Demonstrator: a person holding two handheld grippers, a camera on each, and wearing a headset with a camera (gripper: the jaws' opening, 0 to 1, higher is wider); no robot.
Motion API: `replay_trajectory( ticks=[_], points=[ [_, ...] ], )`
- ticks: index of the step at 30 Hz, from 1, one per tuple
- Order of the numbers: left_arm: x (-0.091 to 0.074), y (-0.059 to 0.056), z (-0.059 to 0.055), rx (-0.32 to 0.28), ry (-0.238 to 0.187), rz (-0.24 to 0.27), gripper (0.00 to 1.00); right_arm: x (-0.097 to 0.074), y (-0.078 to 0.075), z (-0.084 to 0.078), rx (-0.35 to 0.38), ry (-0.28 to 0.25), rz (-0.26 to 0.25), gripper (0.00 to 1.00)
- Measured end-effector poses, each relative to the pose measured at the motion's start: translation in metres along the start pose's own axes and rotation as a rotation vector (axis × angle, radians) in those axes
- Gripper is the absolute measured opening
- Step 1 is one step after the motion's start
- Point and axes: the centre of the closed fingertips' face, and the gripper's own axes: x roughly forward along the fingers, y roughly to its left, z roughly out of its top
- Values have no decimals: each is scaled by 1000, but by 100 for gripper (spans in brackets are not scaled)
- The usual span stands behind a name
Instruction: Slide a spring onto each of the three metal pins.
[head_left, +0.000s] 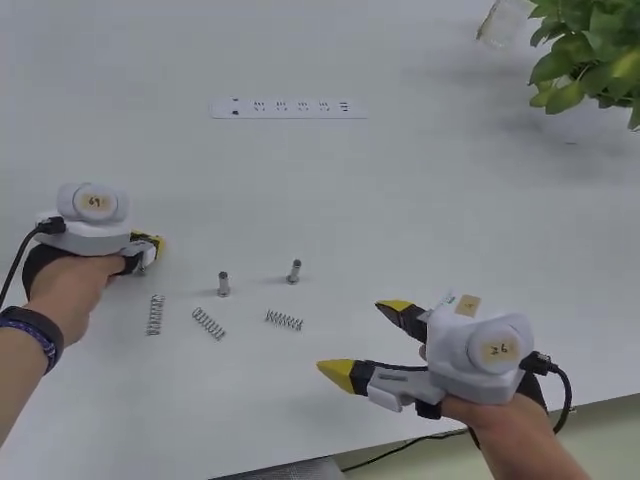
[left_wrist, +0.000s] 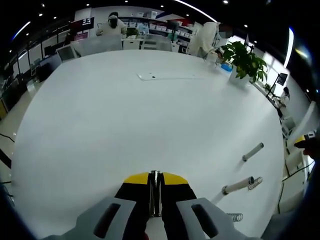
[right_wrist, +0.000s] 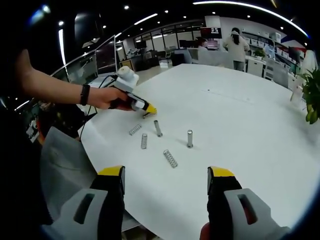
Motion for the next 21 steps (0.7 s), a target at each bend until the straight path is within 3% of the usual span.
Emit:
replay_trajectory(
  ticks=[21],
  points=[
    [-31,4,12,17,-53,16,0,2,9,7,-39,-8,23,68]
  ],
)
